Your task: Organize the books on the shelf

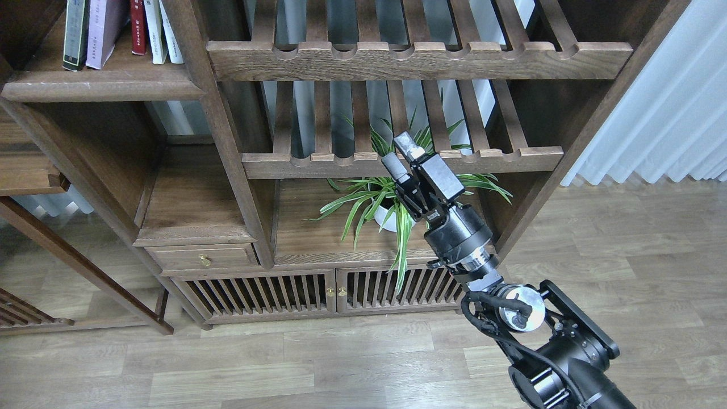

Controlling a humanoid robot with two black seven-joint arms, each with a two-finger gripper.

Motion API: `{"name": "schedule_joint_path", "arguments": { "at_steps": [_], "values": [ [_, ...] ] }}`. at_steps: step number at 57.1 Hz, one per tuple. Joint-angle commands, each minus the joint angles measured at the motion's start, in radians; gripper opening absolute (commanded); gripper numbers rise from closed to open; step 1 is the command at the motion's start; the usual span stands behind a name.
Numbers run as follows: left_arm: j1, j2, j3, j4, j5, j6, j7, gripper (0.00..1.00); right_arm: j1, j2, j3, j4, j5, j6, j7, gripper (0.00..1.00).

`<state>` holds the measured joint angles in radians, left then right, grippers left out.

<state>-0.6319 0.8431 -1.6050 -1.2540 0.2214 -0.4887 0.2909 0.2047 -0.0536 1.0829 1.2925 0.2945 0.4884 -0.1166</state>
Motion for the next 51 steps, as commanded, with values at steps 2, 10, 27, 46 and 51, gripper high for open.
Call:
{"name": "schedule_joint_path", "arguments": {
  "at_steps": [2,10,27,46,51],
  "values": [
    [0.0,-0.111,-0.061,-0.012,0.15,0.0,-0.003,0.0,-0.002,0.001,0.0,-0.001,0.0,0.0,0.0,0.8],
    [0.004,-0.203,-0.115,-0.008,0.249,0.0,-0.003,0.0,-0.004,0.006,0.0,-0.001,0.0,0.0,0.0,0.8],
    [0.009,-0.303,-0.185,-0.01,0.316,0.0,-0.012,0.0,-0.002,0.006,0.0,-0.001,0.0,0.0,0.002,0.8],
    [0.0,-0.361,-0.21,-0.019,0.312,0.0,-0.041,0.0,-0.007,0.006,0.0,-0.001,0.0,0.0,0.0,0.8],
    [0.001,-0.352,-0.233,-0.018,0.312,0.0,-0.039,0.0,-0.01,0.006,0.0,-0.001,0.0,0.0,0.0,0.8]
  ]
}}
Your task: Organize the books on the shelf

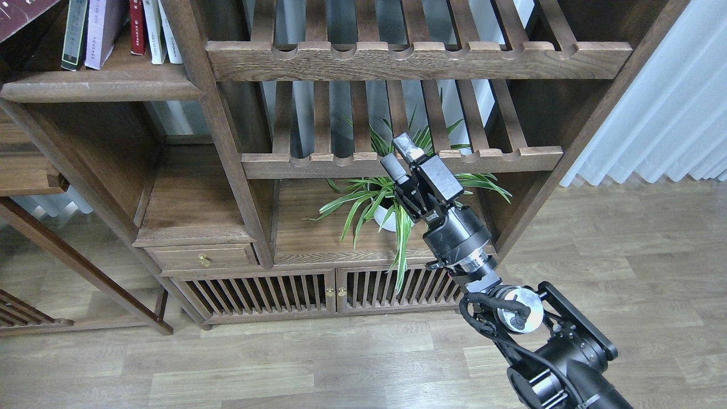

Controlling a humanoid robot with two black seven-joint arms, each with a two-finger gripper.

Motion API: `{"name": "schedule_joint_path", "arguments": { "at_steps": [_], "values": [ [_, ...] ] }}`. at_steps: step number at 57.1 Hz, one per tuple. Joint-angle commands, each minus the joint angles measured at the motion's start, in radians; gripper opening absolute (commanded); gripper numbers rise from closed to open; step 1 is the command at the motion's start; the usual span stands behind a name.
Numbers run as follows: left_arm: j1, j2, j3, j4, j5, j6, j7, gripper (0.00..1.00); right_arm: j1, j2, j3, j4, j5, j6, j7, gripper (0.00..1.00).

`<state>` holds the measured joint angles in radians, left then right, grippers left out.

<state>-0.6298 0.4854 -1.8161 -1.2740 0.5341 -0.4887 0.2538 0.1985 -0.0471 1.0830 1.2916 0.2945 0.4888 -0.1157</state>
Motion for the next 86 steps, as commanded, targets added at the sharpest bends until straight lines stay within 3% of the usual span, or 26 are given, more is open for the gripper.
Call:
{"name": "schedule_joint_path", "arguments": {
  "at_steps": [1,20,28,34,48,60,86],
  "values": [
    [-0.001,0.005,-0.026,0.004,0.001,0.0,-0.002,0.0,-0.004,0.0,0.0,0.0,0.0,0.0,-0.001,0.8],
    [-0.007,0.016,-0.054,0.019,0.035,0.0,-0.004,0.0,-0.005,0.0,-0.002,0.0,0.0,0.0,-0.001,0.8],
    [-0.018,0.015,-0.046,0.022,0.09,0.01,-0.039,0.0,-0.005,0.0,-0.003,0.0,-0.002,0.0,-0.001,0.8],
    [-0.018,0.013,-0.028,0.036,0.148,0.062,-0.1,0.0,-0.005,0.001,-0.012,0.0,-0.002,0.0,-0.001,0.8],
    [-0.022,0.01,0.08,0.117,0.256,0.166,-0.3,0.0,-0.005,0.001,-0.015,0.0,-0.002,0.0,-0.001,0.8],
    [-0.132,0.016,0.219,0.218,0.264,0.246,-0.429,0.0,-0.007,0.001,-0.015,0.0,0.0,0.0,-0.001,0.8],
    [-0.243,0.006,0.446,0.372,0.264,0.361,-0.57,0.0,-0.007,0.001,-0.015,0.0,0.0,0.0,-0.001,0.8]
  ]
}}
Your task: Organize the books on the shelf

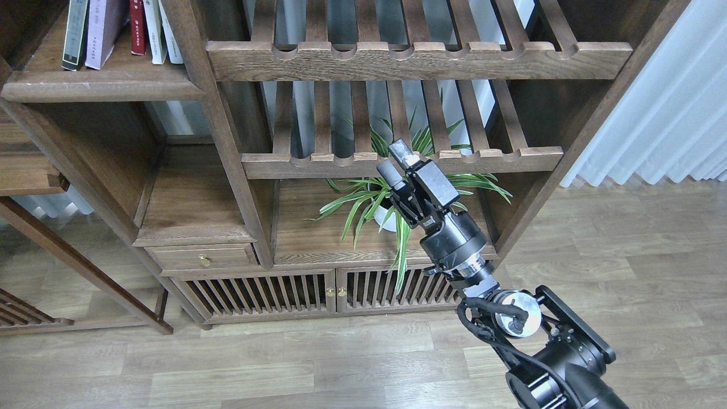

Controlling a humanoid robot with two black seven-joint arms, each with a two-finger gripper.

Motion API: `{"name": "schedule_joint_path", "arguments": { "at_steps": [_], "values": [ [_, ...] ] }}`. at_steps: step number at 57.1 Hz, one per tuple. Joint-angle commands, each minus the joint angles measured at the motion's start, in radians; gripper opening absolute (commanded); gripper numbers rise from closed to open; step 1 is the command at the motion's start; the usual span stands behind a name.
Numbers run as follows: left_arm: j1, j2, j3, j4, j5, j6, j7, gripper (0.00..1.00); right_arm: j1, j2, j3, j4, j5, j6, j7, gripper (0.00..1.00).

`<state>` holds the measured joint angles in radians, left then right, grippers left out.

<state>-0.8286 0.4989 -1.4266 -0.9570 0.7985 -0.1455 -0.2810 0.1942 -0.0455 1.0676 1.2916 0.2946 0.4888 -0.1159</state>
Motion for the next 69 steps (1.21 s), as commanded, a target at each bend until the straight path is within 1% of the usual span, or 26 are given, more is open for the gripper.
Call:
{"name": "schedule_joint_path", "arguments": {
  "at_steps": [1,10,11,12,22,30,43,48,54,60,61,67,69],
  "values": [
    [-0.047,-0.008,0.061,0.058,-0.001,0.018,-0.035,0.0,-0.001,-0.001,0.0,0.0,0.0,0.0,0.001,0.8],
    [-0.107,-0.011,0.109,0.133,-0.001,0.024,-0.04,0.0,0.004,-0.001,0.0,0.0,-0.002,0.0,0.001,0.8],
    [-0.137,-0.011,0.133,0.176,-0.001,0.023,-0.041,0.0,0.005,0.001,0.0,0.0,-0.002,0.0,0.001,0.8],
    [-0.147,-0.011,0.144,0.188,-0.001,0.023,-0.044,0.0,0.005,0.001,0.0,0.0,0.0,0.0,0.001,0.8],
    [-0.213,-0.023,0.209,0.276,-0.01,0.024,-0.064,0.0,0.004,0.022,-0.001,0.0,-0.002,0.0,-0.001,0.8],
    [-0.219,-0.04,0.233,0.299,-0.012,0.024,-0.064,0.0,0.005,0.032,-0.006,0.0,-0.002,0.0,-0.001,0.8],
    [-0.196,-0.042,0.253,0.31,-0.015,0.024,-0.067,0.03,0.007,0.032,-0.006,0.0,-0.002,0.0,-0.001,0.8],
    [-0.195,-0.042,0.264,0.311,-0.015,0.023,-0.078,0.06,0.007,0.032,-0.006,0.0,-0.002,0.0,-0.001,0.8],
    [-0.185,-0.042,0.279,0.316,-0.015,0.023,-0.083,0.17,0.007,0.032,-0.006,0.0,-0.002,0.0,-0.001,0.8],
    [-0.179,-0.042,0.282,0.316,-0.016,0.021,-0.09,0.2,0.007,0.032,-0.006,0.0,-0.002,0.0,0.001,0.8],
    [-0.179,-0.042,0.282,0.316,-0.016,0.021,-0.095,0.23,0.005,0.03,-0.006,0.0,-0.002,0.0,0.001,0.8],
    [-0.176,-0.042,0.284,0.316,-0.016,0.021,-0.099,0.27,0.004,0.03,-0.006,0.0,-0.002,0.0,0.001,0.8],
    [-0.175,-0.042,0.284,0.316,-0.016,0.021,-0.099,0.3,0.005,0.032,-0.006,0.0,-0.002,0.0,0.001,0.8]
  ]
}}
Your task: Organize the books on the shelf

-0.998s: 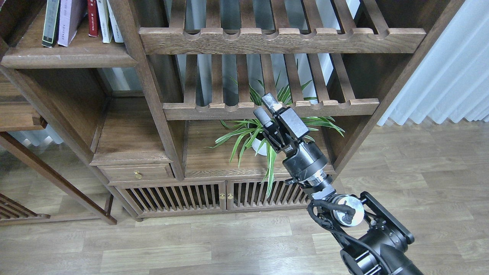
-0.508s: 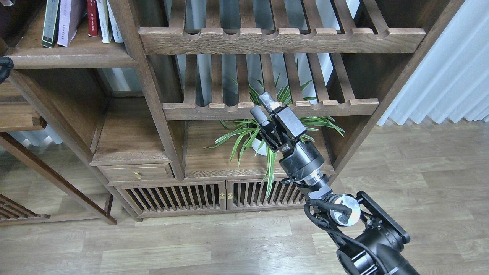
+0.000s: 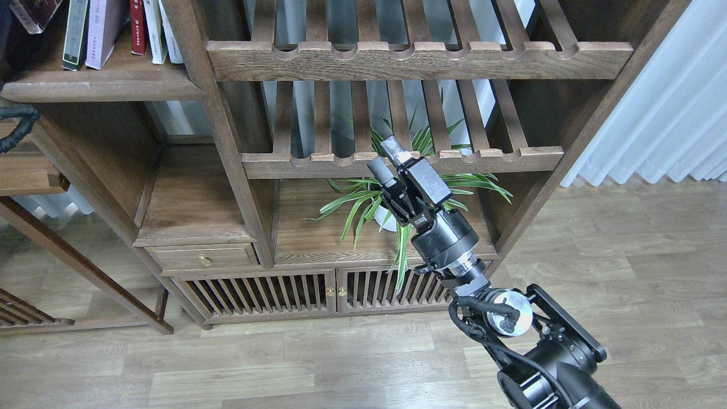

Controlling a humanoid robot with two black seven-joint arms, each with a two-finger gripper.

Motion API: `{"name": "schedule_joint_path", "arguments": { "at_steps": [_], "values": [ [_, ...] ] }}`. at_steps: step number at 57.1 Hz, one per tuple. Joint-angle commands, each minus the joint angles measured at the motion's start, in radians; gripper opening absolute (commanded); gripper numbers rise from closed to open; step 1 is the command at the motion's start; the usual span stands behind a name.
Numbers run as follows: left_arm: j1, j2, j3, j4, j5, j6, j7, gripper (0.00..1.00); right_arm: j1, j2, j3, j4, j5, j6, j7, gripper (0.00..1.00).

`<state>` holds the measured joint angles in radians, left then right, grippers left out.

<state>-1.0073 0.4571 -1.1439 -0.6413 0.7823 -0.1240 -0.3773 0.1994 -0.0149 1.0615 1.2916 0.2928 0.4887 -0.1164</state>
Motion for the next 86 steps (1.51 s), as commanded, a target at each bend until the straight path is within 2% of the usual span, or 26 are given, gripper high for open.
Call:
{"name": "schedule_joint_path", "arguments": {
  "at_steps": [1,12,26,31,35,45,46,53,63,69,78,86],
  "values": [
    [0.006,0.0,0.001,0.0,0.0,0.0,-0.003,0.3,0.0,0.001,0.0,0.0,0.0,0.0,0.001,0.8],
    [0.004,-0.023,0.003,-0.001,-0.003,0.001,-0.018,0.31,0.0,-0.002,0.002,0.0,0.0,0.0,0.001,0.8],
    [-0.03,-0.098,-0.011,-0.015,-0.031,-0.002,-0.072,0.32,0.0,-0.004,0.003,0.0,0.0,0.0,0.001,0.8],
    [-0.042,-0.107,-0.013,-0.024,-0.08,-0.002,-0.109,0.32,0.002,-0.004,0.003,0.0,0.0,0.0,0.001,0.8],
    [-0.043,-0.11,-0.013,-0.043,-0.112,-0.006,-0.111,0.32,0.002,-0.005,0.005,0.0,0.0,0.0,0.001,0.8],
    [-0.02,-0.129,-0.019,-0.135,-0.224,-0.008,-0.111,0.36,0.005,-0.008,0.009,0.0,0.0,0.0,0.001,0.8],
    [0.004,-0.129,-0.019,-0.179,-0.247,-0.008,-0.111,0.36,0.005,-0.01,0.011,0.0,0.0,0.0,0.001,0.8],
    [0.045,-0.126,-0.036,-0.265,-0.252,-0.011,-0.111,0.38,0.006,-0.011,0.012,0.0,0.0,0.0,0.0,0.8],
    [0.179,-0.129,-0.077,-0.445,-0.275,-0.011,-0.111,0.4,0.008,-0.011,0.012,0.002,0.0,0.0,0.0,0.8],
    [0.254,-0.129,-0.106,-0.512,-0.276,-0.019,-0.111,0.43,0.008,-0.01,0.012,0.002,0.0,0.0,0.0,0.8],
    [0.401,-0.132,-0.154,-0.623,-0.278,-0.115,-0.111,0.46,0.008,-0.002,0.011,0.005,0.0,0.0,0.0,0.8],
    [0.512,-0.166,-0.201,-0.67,-0.282,-0.288,-0.111,0.48,0.011,0.003,0.009,0.005,0.002,0.0,0.0,0.8]
  ]
}}
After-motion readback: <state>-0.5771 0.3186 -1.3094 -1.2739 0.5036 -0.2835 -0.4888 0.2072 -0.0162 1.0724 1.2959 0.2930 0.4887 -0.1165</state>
